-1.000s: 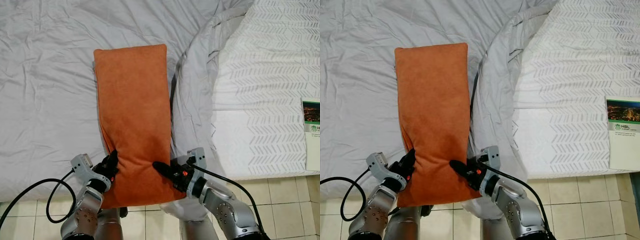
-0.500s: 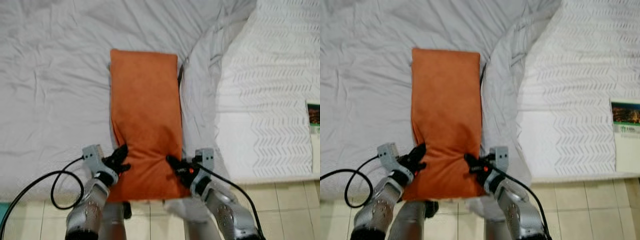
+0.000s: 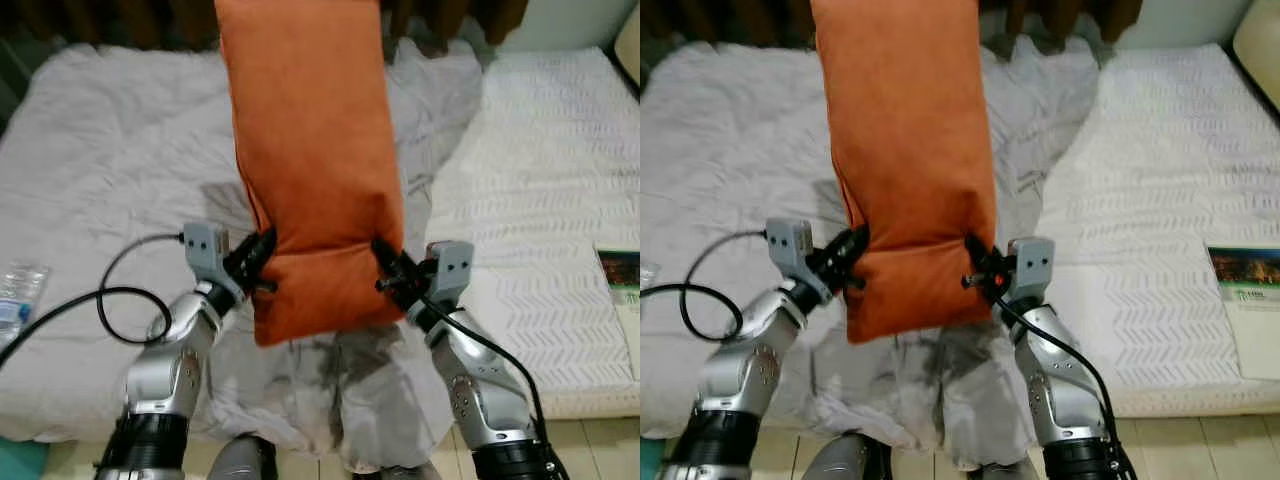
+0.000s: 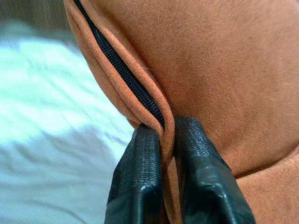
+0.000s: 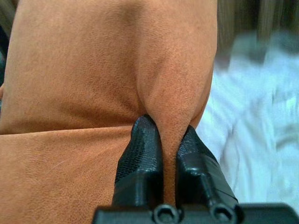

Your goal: Clean up the room

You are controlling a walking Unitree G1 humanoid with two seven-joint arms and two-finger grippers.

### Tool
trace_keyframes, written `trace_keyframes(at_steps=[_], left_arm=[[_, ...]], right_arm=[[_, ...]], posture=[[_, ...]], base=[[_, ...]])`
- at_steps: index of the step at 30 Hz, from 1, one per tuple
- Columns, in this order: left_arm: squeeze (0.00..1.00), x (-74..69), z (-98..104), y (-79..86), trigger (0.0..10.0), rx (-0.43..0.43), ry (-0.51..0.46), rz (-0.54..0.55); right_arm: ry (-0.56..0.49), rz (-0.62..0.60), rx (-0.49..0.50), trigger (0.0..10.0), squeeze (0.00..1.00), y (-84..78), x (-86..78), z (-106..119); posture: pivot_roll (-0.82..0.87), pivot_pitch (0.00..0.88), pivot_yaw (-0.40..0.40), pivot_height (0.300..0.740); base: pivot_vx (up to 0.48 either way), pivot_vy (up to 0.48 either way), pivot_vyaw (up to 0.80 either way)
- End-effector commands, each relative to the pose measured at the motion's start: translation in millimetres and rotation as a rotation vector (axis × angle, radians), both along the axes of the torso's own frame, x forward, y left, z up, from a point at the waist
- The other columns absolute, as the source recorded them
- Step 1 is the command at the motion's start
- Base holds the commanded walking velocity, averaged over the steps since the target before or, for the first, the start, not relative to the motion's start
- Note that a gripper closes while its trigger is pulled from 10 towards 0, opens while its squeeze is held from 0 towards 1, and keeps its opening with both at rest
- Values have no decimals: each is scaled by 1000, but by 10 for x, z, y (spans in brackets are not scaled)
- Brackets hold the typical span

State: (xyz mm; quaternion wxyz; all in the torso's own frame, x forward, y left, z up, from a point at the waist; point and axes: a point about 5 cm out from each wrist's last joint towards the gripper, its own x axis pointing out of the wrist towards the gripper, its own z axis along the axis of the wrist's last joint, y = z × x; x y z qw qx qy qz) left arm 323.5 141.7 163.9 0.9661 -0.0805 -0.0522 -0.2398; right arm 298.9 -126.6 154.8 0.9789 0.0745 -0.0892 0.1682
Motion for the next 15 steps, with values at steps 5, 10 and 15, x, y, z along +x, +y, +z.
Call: trace_keyframes(at_steps=[5, 10, 15], left_arm=[[0, -78, -250, 200, 10000, 40, 50, 113], [0, -124, -543, -6, 10000, 47, 144, 92], [0, -134, -678, -76, 10000, 34, 190, 79]], right_arm=[[-6, -228, -25, 10000, 0, -414, -153, -104], [32, -195, -48, 10000, 0, -320, -180, -231], [50, -179, -70, 10000, 0, -323, -188, -279]], posture=[[-25, 0, 1, 740], [-59, 0, 12, 740], [-79, 0, 17, 740]], base=[[165, 0, 0], [399, -263, 0], [398, -266, 0]])
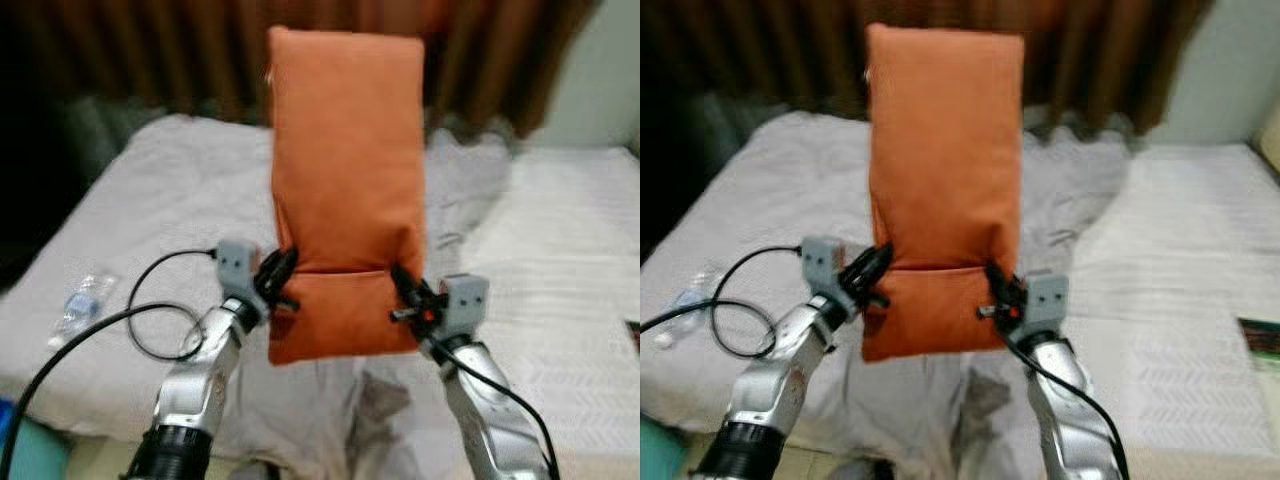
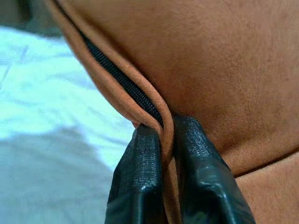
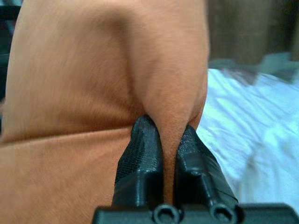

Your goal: Clean up the room

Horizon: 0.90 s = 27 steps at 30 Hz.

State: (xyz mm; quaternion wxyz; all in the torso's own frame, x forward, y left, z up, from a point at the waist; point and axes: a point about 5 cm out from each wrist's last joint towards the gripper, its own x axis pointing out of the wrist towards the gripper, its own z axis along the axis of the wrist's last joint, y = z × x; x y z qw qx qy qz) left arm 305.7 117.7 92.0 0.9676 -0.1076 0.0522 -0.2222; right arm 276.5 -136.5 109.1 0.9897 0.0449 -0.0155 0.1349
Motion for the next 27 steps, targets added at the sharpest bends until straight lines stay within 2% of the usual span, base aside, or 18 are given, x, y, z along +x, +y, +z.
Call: trace_keyframes(at_steps=[1, 6, 13, 15, 16, 19, 27], left_arm=[[0, 43, 25, 156, 10000, 48, -24, 58], [0, 31, -78, 125, 10000, 71, -7, 37], [0, 56, -109, 122, 10000, 82, -4, 7], [0, 63, -112, 120, 10000, 93, -10, 3], [0, 67, -131, 112, 10000, 126, -13, 11], [0, 63, -145, 88, 10000, 139, -10, 6], [0, 32, -158, 15, 10000, 123, -29, -15]], right_arm=[[-90, -109, -5, 10000, 0, -226, 28, 165], [-63, -110, -11, 10000, 0, -236, -23, 91], [-80, -115, -31, 10000, 0, -236, -62, 82], [-56, -114, -51, 10000, 0, -227, -71, 48], [-46, -118, -40, 10000, 0, -232, -86, 31], [-48, -113, -40, 10000, 0, -230, -103, 23], [-51, -87, -47, 10000, 0, -191, -112, 11]], posture=[[-80, 0, 16, 740], [-94, 0, 23, 740], [-115, 0, 39, 740], [-116, 0, 40, 740], [-120, 0, 41, 740], [-121, 0, 42, 740], [-117, 0, 36, 740]], base=[[398, -266, 0], [395, -268, 0], [395, -267, 0], [396, -268, -309], [0, 0, -738], [0, 0, -735], [0, 0, 0]])
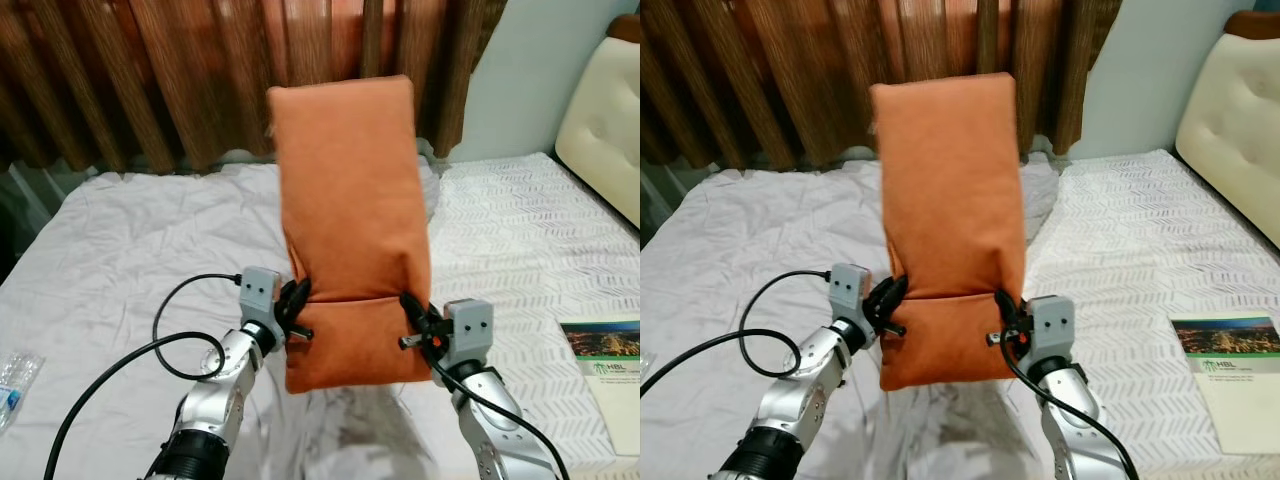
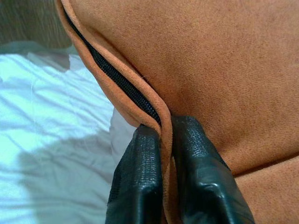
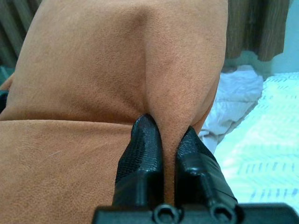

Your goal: Clean up the room

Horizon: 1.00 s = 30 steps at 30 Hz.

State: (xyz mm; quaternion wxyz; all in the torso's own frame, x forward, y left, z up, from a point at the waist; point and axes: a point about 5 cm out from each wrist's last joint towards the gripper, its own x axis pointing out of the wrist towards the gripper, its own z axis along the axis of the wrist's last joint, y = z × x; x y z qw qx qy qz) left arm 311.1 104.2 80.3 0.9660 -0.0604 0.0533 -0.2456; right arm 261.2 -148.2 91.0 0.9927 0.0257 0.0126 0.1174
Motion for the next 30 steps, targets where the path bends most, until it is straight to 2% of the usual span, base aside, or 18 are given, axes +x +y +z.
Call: trace_keyframes(at_steps=[1, 3, 10, 13, 16, 25, 30], left_arm=[[0, -22, -40, 149, 10000, 33, -8, 36], [0, -28, -43, 150, 10000, 24, -11, 43], [0, -161, -123, -11, 10000, -12, 5, -15], [0, -169, -130, -24, 10000, -17, 8, -22], [0, -144, -127, -12, 10000, -7, 5, -21], [0, -106, -108, 10, 10000, -8, 6, -10], [0, -102, -120, -11, 10000, -15, 16, 12]], right_arm=[[-104, -51, -5, 10000, 0, -74, 42, 192], [-103, -49, -5, 10000, 0, -70, 42, 190], [-78, -28, -8, 10000, 0, -54, 16, 119], [-77, -25, -8, 10000, 0, -50, 9, 113], [-50, -24, -6, 10000, 0, -45, -2, 75], [-57, -39, -9, 10000, 0, -71, -13, 73], [-48, -24, -12, 10000, 0, -62, -11, 62]], posture=[[-117, 0, 36, 740], [-117, 0, 36, 740], [-123, 0, 38, 740], [-123, 0, 38, 740], [-124, 0, 40, 740], [-131, 0, 43, 740], [-131, 0, 43, 740]], base=[[0, 0, 0], [0, 0, 0], [0, -447, 0], [0, -442, 0], [0, -440, -788], [0, -435, -788], [0, -429, 0]])
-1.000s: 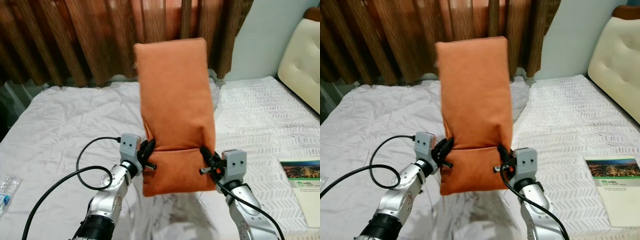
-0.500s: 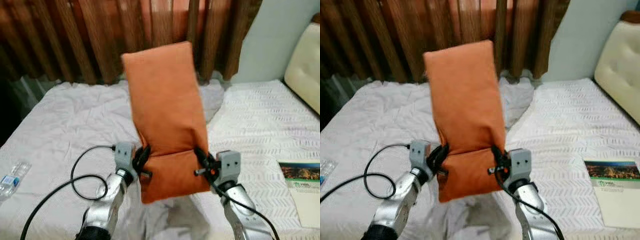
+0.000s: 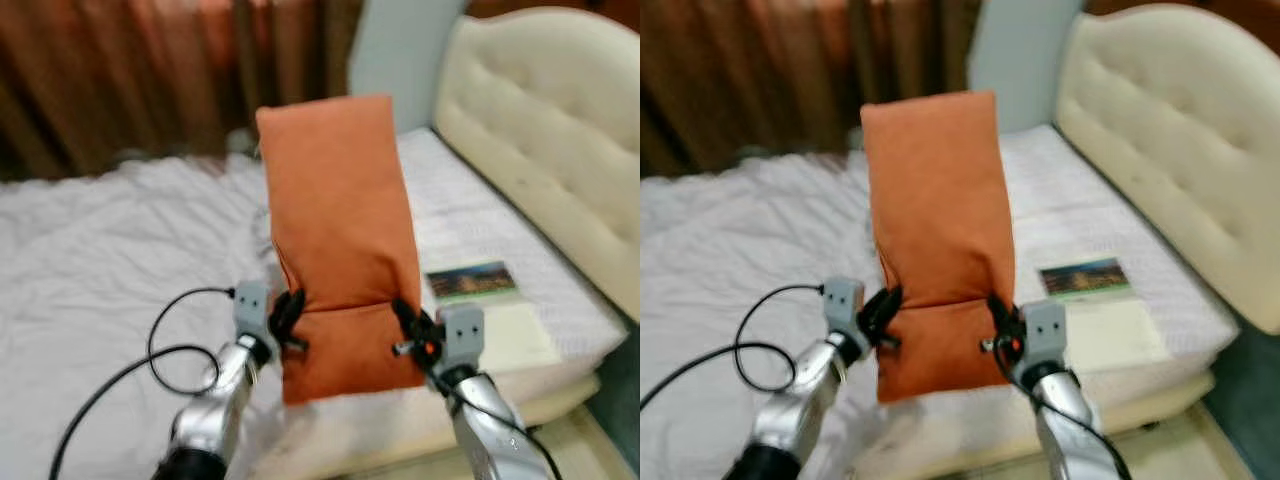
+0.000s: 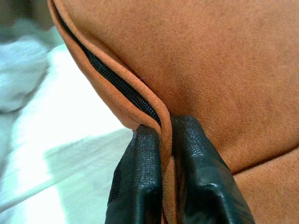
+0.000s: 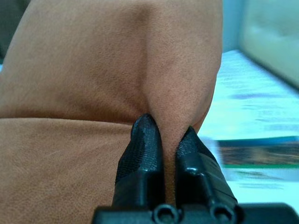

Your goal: Clean up the room

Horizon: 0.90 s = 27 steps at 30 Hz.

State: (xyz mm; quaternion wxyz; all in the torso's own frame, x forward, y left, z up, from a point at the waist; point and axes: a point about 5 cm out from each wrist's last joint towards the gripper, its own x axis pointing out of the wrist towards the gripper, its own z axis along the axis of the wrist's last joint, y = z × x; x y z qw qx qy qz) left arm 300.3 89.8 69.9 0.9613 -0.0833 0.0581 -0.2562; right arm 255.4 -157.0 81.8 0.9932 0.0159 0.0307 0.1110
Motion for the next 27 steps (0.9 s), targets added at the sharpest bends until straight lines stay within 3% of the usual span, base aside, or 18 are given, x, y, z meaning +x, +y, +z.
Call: trace_keyframes(at_steps=[1, 11, 27], left_arm=[[0, 4, -20, 129, 10000, 27, 0, 34], [0, 24, -30, 159, 10000, 30, 7, 68], [0, 98, -26, 219, 10000, 14, 22, 88]], right_arm=[[-81, -8, 11, 10000, 0, 31, 47, 152], [-68, 18, -7, 10000, 0, 56, 56, 125], [-61, 32, -4, 10000, 0, 83, 40, 99]], posture=[[-131, 0, 43, 740], [-126, 0, 36, 740], [-130, 0, 37, 740]], base=[[0, -416, 0], [218, -396, 0], [355, -318, 98]])
